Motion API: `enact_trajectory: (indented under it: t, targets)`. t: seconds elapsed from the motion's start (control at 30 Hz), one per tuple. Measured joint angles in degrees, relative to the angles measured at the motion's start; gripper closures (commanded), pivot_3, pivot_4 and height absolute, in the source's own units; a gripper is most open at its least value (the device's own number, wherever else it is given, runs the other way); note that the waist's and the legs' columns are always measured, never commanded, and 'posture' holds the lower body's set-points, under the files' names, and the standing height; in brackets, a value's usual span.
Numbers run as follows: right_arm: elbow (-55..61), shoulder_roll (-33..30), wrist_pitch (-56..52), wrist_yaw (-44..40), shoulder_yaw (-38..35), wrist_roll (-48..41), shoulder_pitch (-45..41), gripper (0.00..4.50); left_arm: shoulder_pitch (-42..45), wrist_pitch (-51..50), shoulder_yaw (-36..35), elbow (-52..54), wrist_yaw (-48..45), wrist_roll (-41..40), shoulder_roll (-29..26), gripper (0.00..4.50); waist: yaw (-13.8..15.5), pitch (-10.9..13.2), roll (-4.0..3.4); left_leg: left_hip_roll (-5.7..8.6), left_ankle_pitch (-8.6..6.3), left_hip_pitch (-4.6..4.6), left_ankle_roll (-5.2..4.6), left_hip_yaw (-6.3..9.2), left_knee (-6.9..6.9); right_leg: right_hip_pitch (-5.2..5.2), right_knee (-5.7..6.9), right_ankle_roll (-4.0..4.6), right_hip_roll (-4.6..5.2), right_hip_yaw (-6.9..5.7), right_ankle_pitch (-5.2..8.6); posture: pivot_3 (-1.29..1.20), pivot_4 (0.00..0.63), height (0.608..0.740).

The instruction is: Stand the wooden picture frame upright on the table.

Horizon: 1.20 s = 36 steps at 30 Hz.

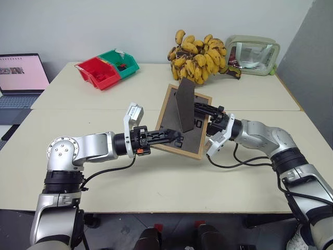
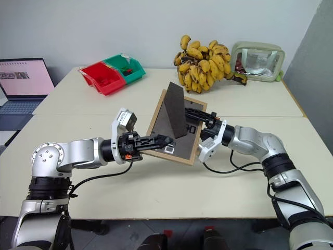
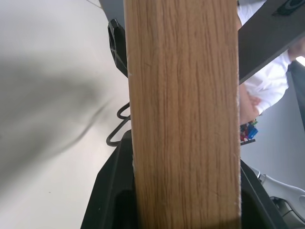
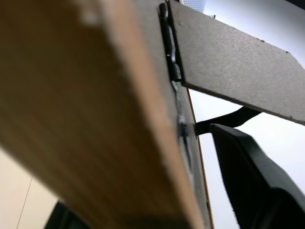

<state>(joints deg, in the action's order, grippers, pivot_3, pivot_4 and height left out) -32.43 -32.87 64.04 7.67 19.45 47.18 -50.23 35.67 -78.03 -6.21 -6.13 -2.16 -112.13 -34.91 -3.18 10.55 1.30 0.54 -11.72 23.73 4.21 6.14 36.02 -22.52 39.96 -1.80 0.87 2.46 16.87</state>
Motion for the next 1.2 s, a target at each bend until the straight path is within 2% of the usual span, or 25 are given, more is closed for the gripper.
enact_trajectory:
  t: [0.07,0.1,0.17,0.3,0.47,0.57,0.7,0.8,0.9,1.0,1.1,1.2]
  targets:
    - [0.03,-0.22,0.56,0.17,-0.01,0.01,0.0,2.93,0.03,0.1,0.34,-0.02,-0.1,-0.43,-0.01,3.29,-0.02,0.0,0.0,0.0,0.0,-0.01,0.0,0.0,0.0,0.01,0.0,0.0,0.0,0.0,0.0,0.0,0.15,0.74]
    - [0.08,-0.26,0.67,0.34,-0.07,0.0,0.0,3.02,0.03,0.16,0.47,-0.11,-0.15,-0.54,-0.01,3.29,-0.02,0.0,0.0,0.0,0.0,-0.01,0.0,0.0,0.0,0.01,0.0,0.0,-0.01,0.01,0.0,0.0,0.15,0.74]
    - [0.32,-0.75,1.25,0.94,-0.19,-0.01,-0.34,3.16,0.02,0.66,1.03,-0.41,-0.74,-1.13,-0.03,2.58,-0.02,0.0,0.0,0.0,0.0,-0.01,0.0,0.0,0.01,0.02,0.0,0.0,-0.05,0.0,0.0,0.0,0.15,0.74]
    - [-0.49,-2.12,3.05,0.64,0.81,1.26,-0.35,3.64,0.15,0.71,1.09,-0.36,-2.32,-1.21,-1.49,1.84,-0.06,0.0,0.0,0.01,0.0,-0.08,-0.01,-0.01,-0.01,0.08,-0.01,0.0,-0.13,0.02,0.0,0.0,0.15,0.74]
    - [-1.69,-2.47,4.12,-0.56,0.87,-0.23,-0.4,3.66,-0.89,0.03,0.71,-1.19,-3.7,-0.68,-4.04,0.8,-0.16,0.0,0.0,-0.02,-0.01,-0.21,-0.02,-0.02,-0.02,0.18,0.0,0.01,-0.17,0.04,0.01,0.0,0.15,0.74]
    - [-4.41,-1.75,2.22,-6.26,1.18,-7.22,-0.39,3.66,-1.1,0.91,-1.53,-2.92,-3.5,-0.72,-6.66,0.08,-0.21,0.0,0.0,-0.06,-0.06,-0.26,-0.1,-0.02,-0.02,0.21,0.01,0.01,-0.17,0.06,0.0,0.0,0.15,0.74]
    - [-7.08,3.53,-9.03,-22.58,0.86,-26.96,0.14,3.66,-1.32,4.76,-7.28,-2.42,0.08,-0.55,-13.21,0.0,-0.54,0.01,0.02,-0.19,-0.13,-0.34,-0.22,0.0,-0.04,0.29,0.0,0.03,0.04,0.05,0.0,0.0,0.15,0.74]
    - [-8.54,7.73,-19.55,-31.66,-1.6,-38.18,0.36,3.66,-1.82,9.09,-9.64,0.61,4.05,2.9,-15.04,0.0,-0.21,0.01,0.02,-0.12,-0.13,-0.35,-0.22,0.01,-0.04,0.34,-0.02,0.03,0.11,0.03,0.0,0.0,0.15,0.74]
    - [-10.18,14.82,-37.76,-41.33,-6.66,-50.93,-0.35,3.66,-7.01,11.9,-9.69,12.81,2.93,15.98,-18.35,0.0,-0.08,0.01,0.03,-0.09,-0.13,-0.34,-0.22,0.0,-0.1,0.33,-0.07,0.03,0.14,0.09,0.0,0.0,0.15,0.74]
    - [-13.88,20.27,-55.23,-47.7,-11.77,-60.3,-3.29,3.66,-12.13,16.66,-7.76,24.08,-2.48,29.99,-20.65,0.0,-0.01,0.08,-0.05,-0.09,-0.12,-0.33,-0.21,-0.06,-0.14,0.27,-0.04,0.06,0.08,0.07,-0.01,0.0,0.15,0.74]
    - [-20.99,24.83,-71.21,-53.55,-17.82,-68.11,-9.5,3.66,-15.64,23.01,-6.58,30.66,-5.65,40.63,-18.25,0.0,0.1,0.11,-0.1,-0.12,-0.13,-0.35,-0.22,-0.06,-0.16,0.27,-0.04,0.08,0.05,0.04,0.0,0.0,0.15,0.74]
    - [-26.61,27.36,-78.08,-57.45,-21.73,-71.23,-12.73,3.66,-18.66,25.83,-6.67,32.3,-6.29,45.0,-15.21,0.0,0.12,0.1,-0.09,-0.12,-0.15,-0.33,-0.24,-0.05,-0.21,0.26,-0.09,0.09,0.04,0.01,0.01,0.0,0.15,0.74]
